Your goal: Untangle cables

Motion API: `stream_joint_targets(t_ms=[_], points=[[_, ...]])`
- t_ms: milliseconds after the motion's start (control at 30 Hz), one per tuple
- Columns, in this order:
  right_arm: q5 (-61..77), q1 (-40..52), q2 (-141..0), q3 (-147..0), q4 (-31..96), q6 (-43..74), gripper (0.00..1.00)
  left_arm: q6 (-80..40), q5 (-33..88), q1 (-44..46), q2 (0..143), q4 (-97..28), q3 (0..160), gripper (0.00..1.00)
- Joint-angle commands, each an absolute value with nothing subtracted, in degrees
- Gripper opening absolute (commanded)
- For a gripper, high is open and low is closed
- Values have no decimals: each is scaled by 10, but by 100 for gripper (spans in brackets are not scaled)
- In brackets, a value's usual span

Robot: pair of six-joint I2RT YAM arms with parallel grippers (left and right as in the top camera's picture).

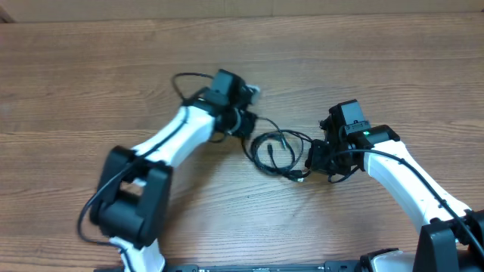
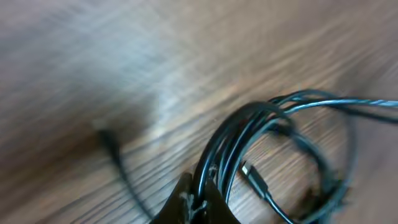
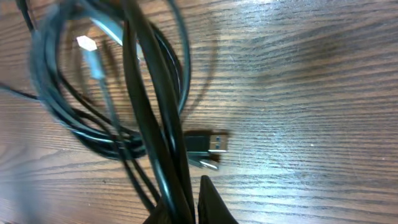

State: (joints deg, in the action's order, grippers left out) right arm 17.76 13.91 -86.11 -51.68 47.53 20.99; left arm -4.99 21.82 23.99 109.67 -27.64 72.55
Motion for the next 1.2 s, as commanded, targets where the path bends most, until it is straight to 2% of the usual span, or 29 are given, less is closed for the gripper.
stream_joint_targets(t_ms=[0, 167, 200, 333, 400, 567, 867, 1100, 1167], points=[[173, 139, -862, -517, 473, 210, 4, -116, 291, 158, 991, -288, 740, 4], [173, 139, -862, -517, 473, 210, 4, -176, 297, 72, 932, -327, 740, 5], [174, 139, -862, -517, 472, 210, 4, -183, 297, 60, 928, -337, 740, 8], [174, 139, -862, -517, 473, 210, 4, -185, 299, 52, 934, -384, 740, 54], [174, 139, -862, -517, 473, 210, 4, -184, 299, 60, 943, -405, 740, 63], [174, 139, -862, -517, 473, 210, 4, -176, 298, 106, 975, -448, 740, 63], [174, 139, -862, -517, 473, 210, 4, -161, 235, 205, 1065, -437, 740, 64], [174, 139, -862, -517, 473, 210, 4, -162, 231, 231, 1122, -405, 740, 58], [174, 139, -862, -517, 473, 210, 4, -165, 231, 234, 1140, -393, 740, 53]])
